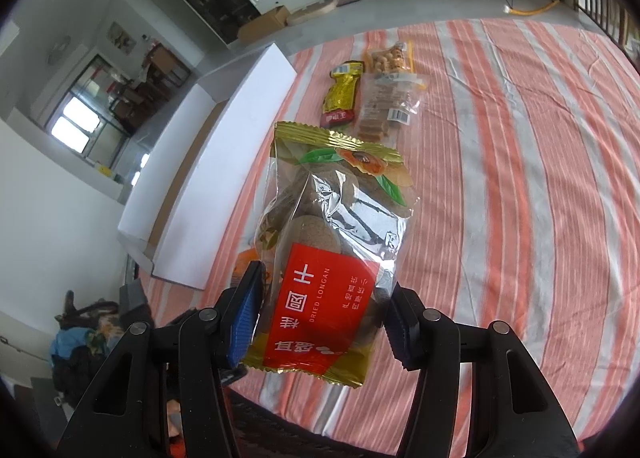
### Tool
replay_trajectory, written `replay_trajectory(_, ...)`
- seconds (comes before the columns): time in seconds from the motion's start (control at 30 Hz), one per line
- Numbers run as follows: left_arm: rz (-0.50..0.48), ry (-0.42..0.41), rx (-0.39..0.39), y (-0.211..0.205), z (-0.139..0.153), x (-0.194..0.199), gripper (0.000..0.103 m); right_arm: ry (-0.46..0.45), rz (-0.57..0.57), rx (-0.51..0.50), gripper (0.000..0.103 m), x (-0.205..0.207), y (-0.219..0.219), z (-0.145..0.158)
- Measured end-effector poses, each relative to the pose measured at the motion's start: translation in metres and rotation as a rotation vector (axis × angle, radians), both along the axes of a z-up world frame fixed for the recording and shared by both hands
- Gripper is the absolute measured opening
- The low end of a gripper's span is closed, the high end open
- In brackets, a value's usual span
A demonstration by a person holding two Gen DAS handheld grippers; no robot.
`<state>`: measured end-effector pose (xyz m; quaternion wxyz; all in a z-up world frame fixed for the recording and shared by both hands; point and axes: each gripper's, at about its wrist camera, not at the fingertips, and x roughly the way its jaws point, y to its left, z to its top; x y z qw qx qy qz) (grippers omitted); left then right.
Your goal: Organize snacks
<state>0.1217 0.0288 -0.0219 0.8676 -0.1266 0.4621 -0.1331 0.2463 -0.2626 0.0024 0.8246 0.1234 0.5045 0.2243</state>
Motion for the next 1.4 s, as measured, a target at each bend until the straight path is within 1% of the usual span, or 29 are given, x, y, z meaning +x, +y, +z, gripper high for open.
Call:
replay_trajectory(0.1, 0.009, -0.059, -0.12, 0.015, 0.033, -0.006, 0.059, -0.001, 0.002, 0.013, 0.058, 0.002, 0.007, 0.005)
replay_trajectory(0.2, 0.041, -0.132, -0.167, 0.042, 0.071, -0.005, 0.059, -0.023, 0.027, 0.017, 0.058, 0.007, 0.026, 0.02)
replay_trajectory(0.27, 0.084, -0.175, -0.167, 0.072, 0.095, -0.002, 0.059, -0.041, 0.063, 0.037, 0.058, 0.013, 0.05, 0.034)
replay_trajectory(0.3, 0.112, -0.191, -0.147, 0.087, 0.104, 0.001, 0.059, -0.047, 0.076, 0.047, 0.058, 0.016, 0.061, 0.038)
replay_trajectory(0.37, 0.184, -0.204, -0.091, 0.123, 0.115, 0.011, 0.059, -0.068, 0.132, 0.077, 0.058, 0.025, 0.101, 0.053)
replay_trajectory(0.43, 0.245, -0.198, -0.032, 0.154, 0.117, 0.019, 0.06, -0.084, 0.183, 0.1, 0.058, 0.032, 0.142, 0.061)
replay_trajectory(0.47, 0.279, -0.189, 0.017, 0.167, 0.115, 0.025, 0.062, -0.09, 0.207, 0.106, 0.058, 0.037, 0.163, 0.063)
replay_trajectory(0.5, 0.307, -0.18, 0.059, 0.178, 0.113, 0.028, 0.067, -0.093, 0.222, 0.108, 0.058, 0.041, 0.179, 0.063)
replay_trajectory(0.53, 0.35, -0.16, 0.11, 0.192, 0.108, 0.033, 0.069, -0.093, 0.236, 0.11, 0.058, 0.045, 0.196, 0.062)
replay_trajectory(0.57, 0.37, -0.147, 0.131, 0.2, 0.105, 0.035, 0.08, -0.093, 0.258, 0.114, 0.059, 0.052, 0.222, 0.058)
replay_trajectory(0.6, 0.388, -0.134, 0.146, 0.208, 0.101, 0.037, 0.094, -0.094, 0.268, 0.115, 0.064, 0.056, 0.237, 0.054)
replay_trajectory(0.63, 0.406, -0.131, 0.155, 0.214, 0.098, 0.037, 0.099, -0.1, 0.276, 0.109, 0.068, 0.06, 0.253, 0.049)
replay_trajectory(0.67, 0.425, -0.135, 0.164, 0.218, 0.095, 0.035, 0.103, -0.109, 0.282, 0.104, 0.083, 0.064, 0.264, 0.046)
replay_trajectory(0.7, 0.44, -0.143, 0.173, 0.22, 0.093, 0.031, 0.103, -0.124, 0.285, 0.089, 0.087, 0.066, 0.275, 0.042)
replay_trajectory(0.73, 0.445, -0.146, 0.176, 0.22, 0.091, 0.027, 0.103, -0.139, 0.286, 0.072, 0.087, 0.067, 0.284, 0.04)
replay_trajectory(0.8, 0.439, -0.153, 0.167, 0.213, 0.084, 0.019, 0.103, -0.179, 0.286, 0.055, 0.086, 0.063, 0.286, 0.038)
replay_trajectory(0.87, 0.414, -0.171, 0.158, 0.199, 0.081, 0.013, 0.103, -0.214, 0.266, 0.023, 0.086, 0.059, 0.274, 0.035)
replay_trajectory(0.97, 0.342, -0.21, 0.106, 0.165, 0.087, -0.012, 0.103, -0.242, 0.199, -0.041, 0.086, 0.053, 0.231, 0.018)
replay_trajectory(1.0, 0.315, -0.222, 0.086, 0.152, 0.088, -0.018, 0.103, -0.241, 0.155, -0.076, 0.086, 0.051, 0.205, 0.005)
replay_trajectory(1.03, 0.271, -0.238, 0.055, 0.133, 0.089, -0.029, 0.103, -0.239, 0.13, -0.099, 0.086, 0.05, 0.189, -0.003)
replay_trajectory(1.07, 0.239, -0.247, 0.035, 0.119, 0.092, -0.028, 0.103, -0.234, 0.092, -0.138, 0.086, 0.049, 0.164, -0.016)
replay_trajectory(1.1, 0.2, -0.256, 0.015, 0.104, 0.092, -0.034, 0.103, -0.219, 0.035, -0.192, 0.086, 0.047, 0.13, -0.034)
replay_trajectory(1.13, 0.155, -0.262, -0.003, 0.086, 0.092, -0.04, 0.103, -0.205, -0.004, -0.228, 0.086, 0.044, 0.107, -0.046)
replay_trajectory(1.17, 0.106, -0.262, -0.02, 0.067, 0.09, -0.045, 0.103, -0.191, -0.042, -0.261, 0.086, 0.04, 0.086, -0.057)
replay_trajectory(1.23, 0.011, -0.241, -0.044, 0.033, 0.081, -0.051, 0.103, -0.162, -0.139, -0.343, 0.086, 0.026, 0.029, -0.085)
replay_trajectory(1.27, -0.039, -0.218, -0.042, 0.013, 0.073, -0.052, 0.103, -0.157, -0.163, -0.361, 0.086, 0.022, 0.014, -0.091)
replay_trajectory(1.3, -0.069, -0.2, -0.028, -0.001, 0.067, -0.052, 0.103, -0.152, -0.207, -0.387, 0.086, 0.013, -0.011, -0.102)
replay_trajectory(1.33, -0.094, -0.172, 0.003, -0.018, 0.051, -0.048, 0.103, -0.151, -0.227, -0.395, 0.086, 0.008, -0.023, -0.107)
replay_trajectory(1.4, -0.11, -0.146, 0.04, -0.033, 0.03, -0.047, 0.103, -0.154, -0.28, -0.412, 0.086, -0.006, -0.05, -0.12)
